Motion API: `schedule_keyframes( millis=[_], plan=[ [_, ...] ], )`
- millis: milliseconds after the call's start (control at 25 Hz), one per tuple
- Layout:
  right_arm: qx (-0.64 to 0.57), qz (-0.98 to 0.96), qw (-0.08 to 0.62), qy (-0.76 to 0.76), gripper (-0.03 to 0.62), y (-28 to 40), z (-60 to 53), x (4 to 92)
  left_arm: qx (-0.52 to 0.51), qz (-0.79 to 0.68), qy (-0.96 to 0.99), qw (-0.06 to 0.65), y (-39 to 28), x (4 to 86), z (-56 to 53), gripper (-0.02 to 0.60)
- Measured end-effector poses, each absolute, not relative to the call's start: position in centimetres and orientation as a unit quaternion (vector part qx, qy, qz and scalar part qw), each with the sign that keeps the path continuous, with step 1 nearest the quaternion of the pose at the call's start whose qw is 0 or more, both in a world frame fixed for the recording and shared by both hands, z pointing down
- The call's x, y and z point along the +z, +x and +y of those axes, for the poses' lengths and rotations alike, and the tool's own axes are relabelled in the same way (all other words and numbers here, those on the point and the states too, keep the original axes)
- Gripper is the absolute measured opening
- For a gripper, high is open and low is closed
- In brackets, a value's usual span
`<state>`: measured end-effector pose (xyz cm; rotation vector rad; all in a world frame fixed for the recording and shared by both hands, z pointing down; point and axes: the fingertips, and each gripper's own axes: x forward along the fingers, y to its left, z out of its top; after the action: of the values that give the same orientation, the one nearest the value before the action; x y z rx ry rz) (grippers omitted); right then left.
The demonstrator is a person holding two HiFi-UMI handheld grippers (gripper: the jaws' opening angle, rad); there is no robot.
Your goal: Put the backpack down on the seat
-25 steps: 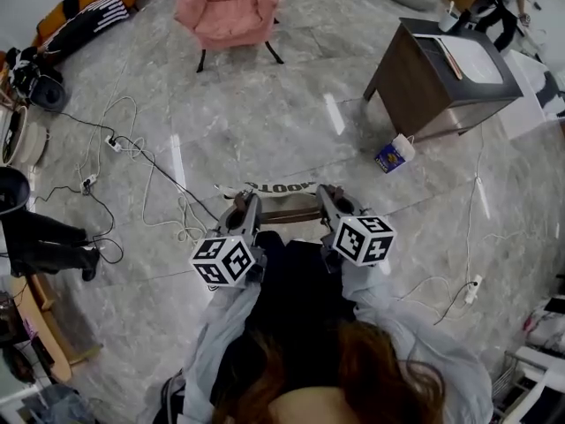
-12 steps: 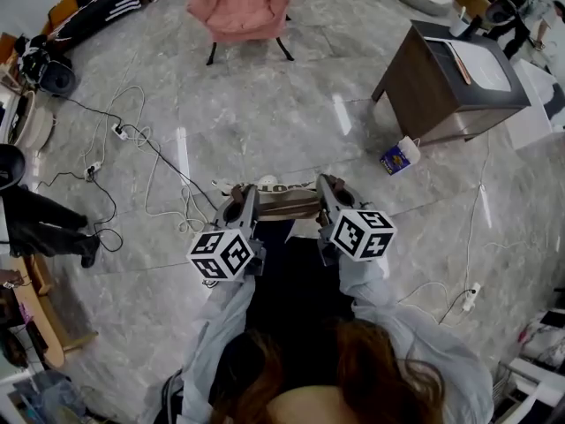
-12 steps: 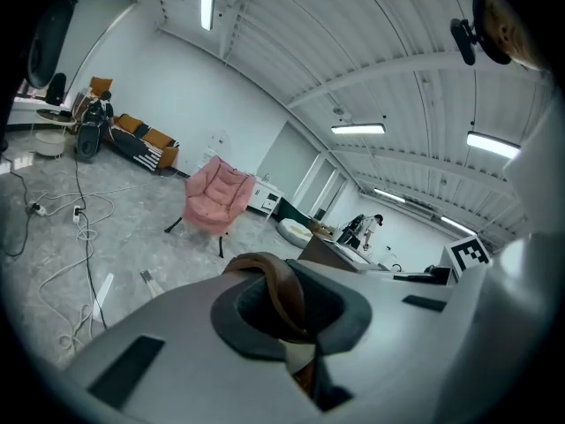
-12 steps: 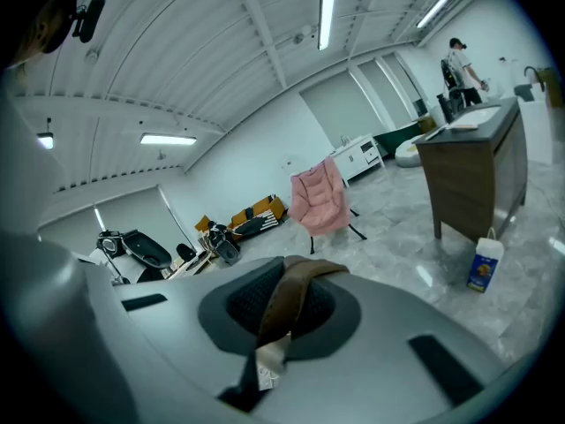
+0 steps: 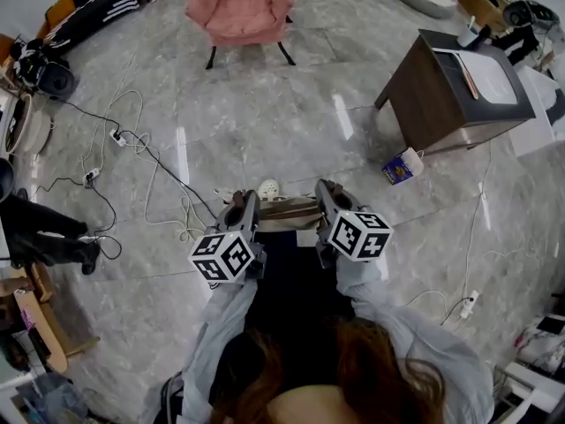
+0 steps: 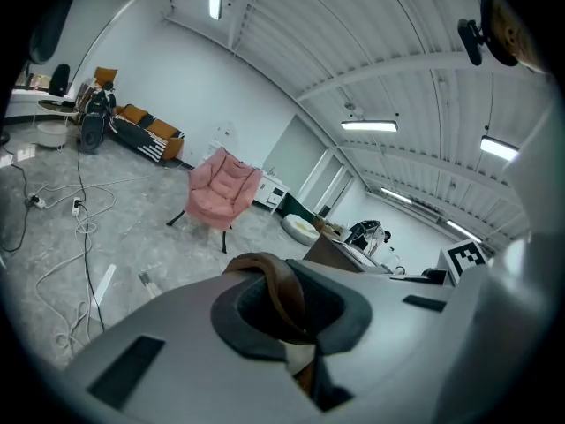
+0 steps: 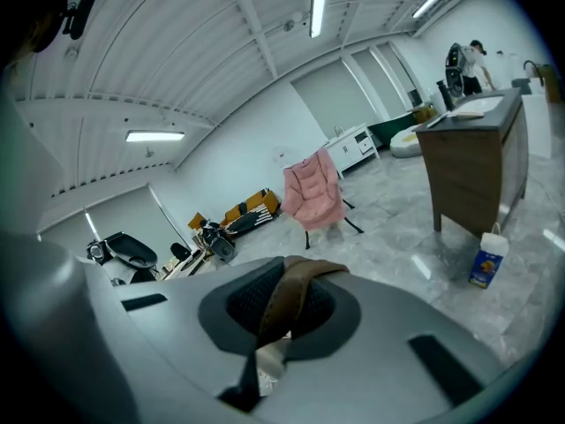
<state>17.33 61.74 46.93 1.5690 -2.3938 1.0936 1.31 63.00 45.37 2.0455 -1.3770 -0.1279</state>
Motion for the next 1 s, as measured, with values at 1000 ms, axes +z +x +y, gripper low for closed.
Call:
schedule_keyframes(
  millis=[1000],
  plan=[
    [0.338,-0.768,0.031,0.543,0.011,10.8,37.3,45.7,-0.051,-0.503,0.795,0.335,-5.7,44.0,37.5,0.015]
  ],
)
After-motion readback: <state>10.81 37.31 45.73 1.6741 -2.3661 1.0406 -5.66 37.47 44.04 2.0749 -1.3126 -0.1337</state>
